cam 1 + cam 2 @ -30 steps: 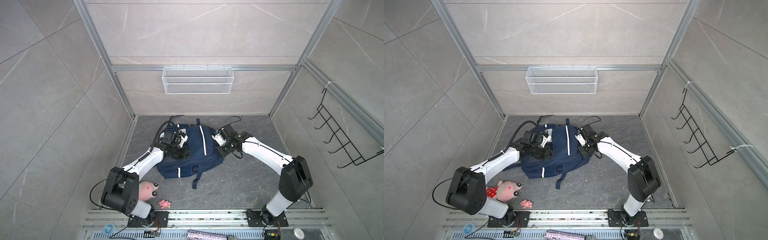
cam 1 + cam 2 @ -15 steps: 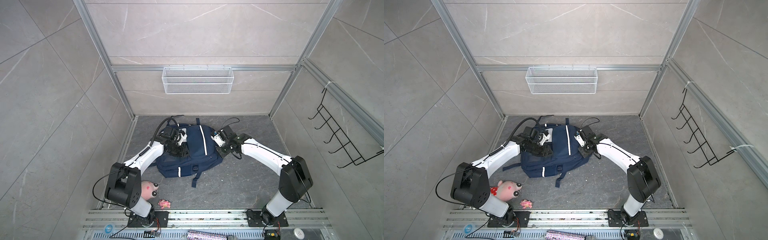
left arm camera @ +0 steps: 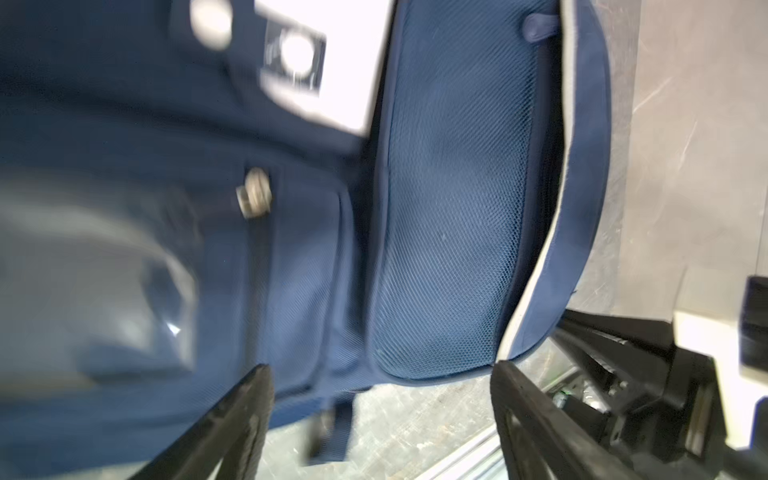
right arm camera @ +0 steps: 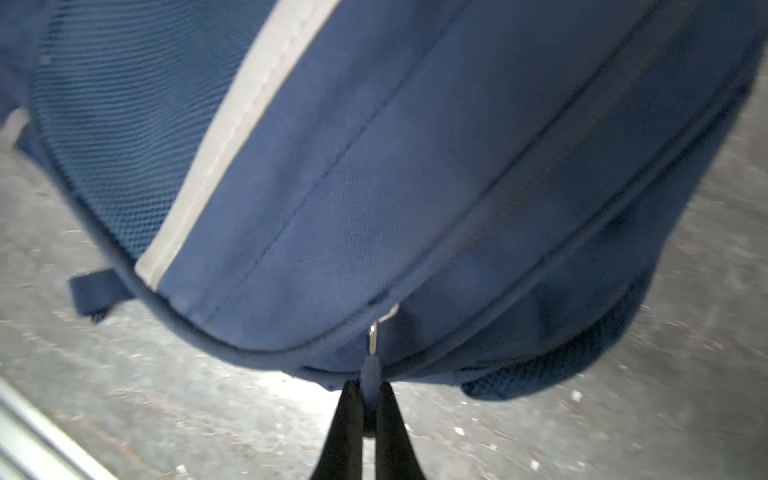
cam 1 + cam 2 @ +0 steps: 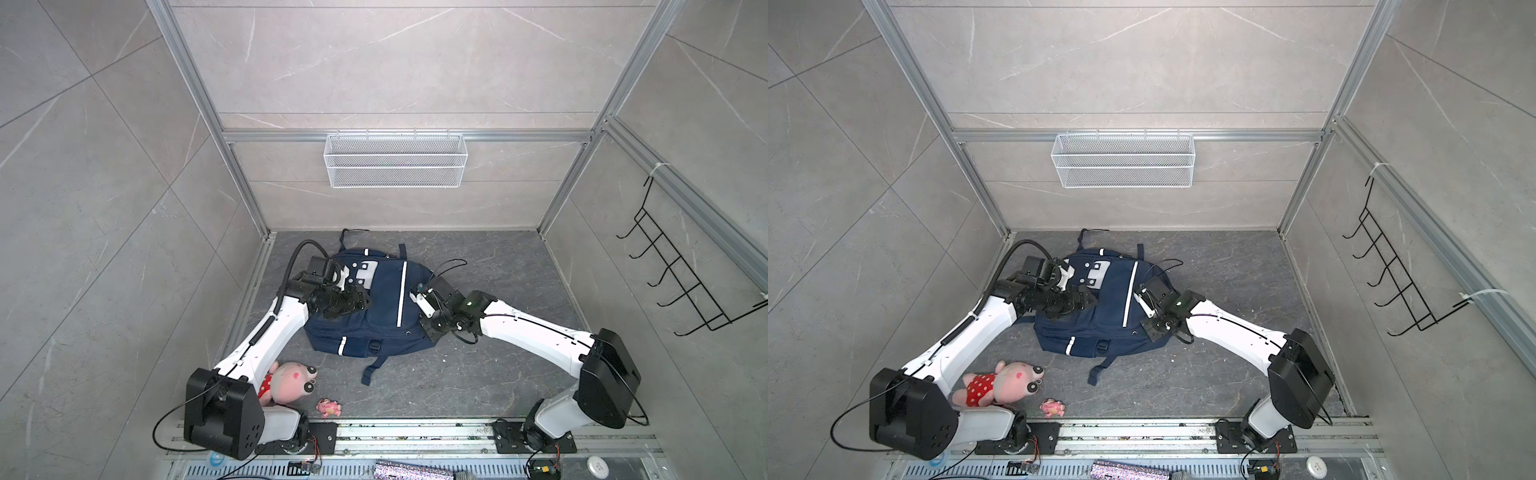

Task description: Pack the student bag

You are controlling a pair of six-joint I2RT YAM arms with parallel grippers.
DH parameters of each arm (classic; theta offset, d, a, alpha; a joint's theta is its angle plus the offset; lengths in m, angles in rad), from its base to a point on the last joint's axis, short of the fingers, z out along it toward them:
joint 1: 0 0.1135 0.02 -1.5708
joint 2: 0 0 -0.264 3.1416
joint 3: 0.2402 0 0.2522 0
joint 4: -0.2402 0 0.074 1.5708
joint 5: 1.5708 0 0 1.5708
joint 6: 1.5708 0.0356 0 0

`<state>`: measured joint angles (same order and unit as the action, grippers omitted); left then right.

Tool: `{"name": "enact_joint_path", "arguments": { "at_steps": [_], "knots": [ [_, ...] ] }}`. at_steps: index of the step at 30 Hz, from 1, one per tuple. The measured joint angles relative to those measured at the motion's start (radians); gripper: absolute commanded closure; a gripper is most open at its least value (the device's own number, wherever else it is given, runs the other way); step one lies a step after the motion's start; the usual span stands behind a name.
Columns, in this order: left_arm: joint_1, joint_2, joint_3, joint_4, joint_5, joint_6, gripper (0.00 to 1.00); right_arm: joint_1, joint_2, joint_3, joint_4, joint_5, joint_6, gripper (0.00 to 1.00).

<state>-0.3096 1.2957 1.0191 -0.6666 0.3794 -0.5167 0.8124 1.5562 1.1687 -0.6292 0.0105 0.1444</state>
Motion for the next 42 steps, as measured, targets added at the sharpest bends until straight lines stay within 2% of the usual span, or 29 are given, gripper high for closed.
{"name": "enact_joint_path", "arguments": {
  "at_steps": [4,10,15,18,22,29,34,37,42],
  "knots": [
    [0.0,-0.074,-0.145,0.016,0.031,-0.116,0.21,0.017,0.0,-0.002,0.024,-0.054,0.021,1.0],
    [0.0,0.024,-0.222,0.158,0.07,-0.205,0.25,0.025,-0.005,-0.035,0.05,-0.129,0.003,1.0],
    [0.003,0.141,-0.196,0.221,0.094,-0.2,0.3,0.048,-0.031,-0.041,0.031,-0.142,-0.062,1.0],
    [0.018,0.204,-0.139,0.21,0.106,-0.166,0.42,0.067,-0.032,-0.026,0.003,-0.137,-0.096,1.0],
    [0.056,0.296,-0.035,0.219,0.148,-0.109,0.47,0.071,-0.034,-0.025,-0.005,-0.135,-0.103,1.0],
    [0.087,0.441,0.149,0.313,0.184,-0.055,0.47,0.085,-0.034,-0.025,0.0,-0.131,-0.038,1.0],
    [0.09,0.472,0.183,0.37,0.181,-0.059,0.31,0.092,-0.009,-0.016,0.001,-0.119,0.026,1.0],
    [0.09,0.441,0.149,0.363,0.176,-0.071,0.28,0.095,0.03,0.018,-0.006,-0.111,0.04,1.0],
    [0.076,0.24,-0.088,0.357,0.181,-0.167,0.31,0.098,0.057,0.045,-0.005,-0.103,0.04,1.0]
  ]
}}
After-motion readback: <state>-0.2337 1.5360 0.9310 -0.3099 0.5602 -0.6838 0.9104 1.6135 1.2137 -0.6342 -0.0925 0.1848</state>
